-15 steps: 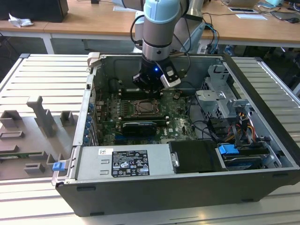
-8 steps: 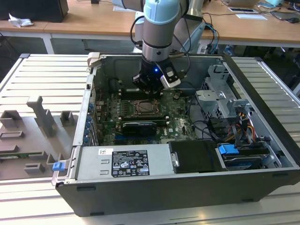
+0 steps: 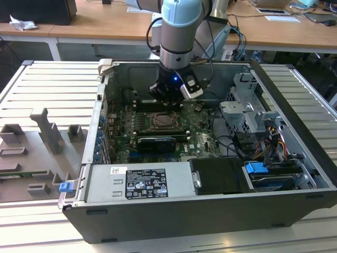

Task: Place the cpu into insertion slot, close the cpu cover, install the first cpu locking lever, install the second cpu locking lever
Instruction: 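Install the first cpu locking lever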

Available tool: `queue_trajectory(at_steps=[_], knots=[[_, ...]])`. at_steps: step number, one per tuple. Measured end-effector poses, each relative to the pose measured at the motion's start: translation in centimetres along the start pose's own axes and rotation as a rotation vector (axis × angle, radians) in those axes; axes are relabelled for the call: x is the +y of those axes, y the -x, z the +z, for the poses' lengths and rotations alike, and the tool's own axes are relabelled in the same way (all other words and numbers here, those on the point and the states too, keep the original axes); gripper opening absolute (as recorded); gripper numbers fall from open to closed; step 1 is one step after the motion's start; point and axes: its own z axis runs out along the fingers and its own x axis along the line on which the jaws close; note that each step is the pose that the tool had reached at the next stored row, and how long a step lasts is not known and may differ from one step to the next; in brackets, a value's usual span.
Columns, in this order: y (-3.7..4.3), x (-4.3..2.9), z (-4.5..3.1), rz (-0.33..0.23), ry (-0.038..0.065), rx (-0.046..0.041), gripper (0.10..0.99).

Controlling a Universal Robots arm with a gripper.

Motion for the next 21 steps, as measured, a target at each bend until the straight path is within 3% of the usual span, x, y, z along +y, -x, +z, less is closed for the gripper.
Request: queue_trajectory(at_steps=[10,17,19,21], knots=[[0.00,-0.12,0.23,0.000,-0.012,0.0004,0.106],[-0.01,-0.16,0.49,0.000,-0.013,0.0005,0.106],[0.01,-0.12,0.26,0.000,-0.012,-0.0001,0.106],[0.01,0.01,-0.80,0.000,-0.012,0.0002,0.106]])
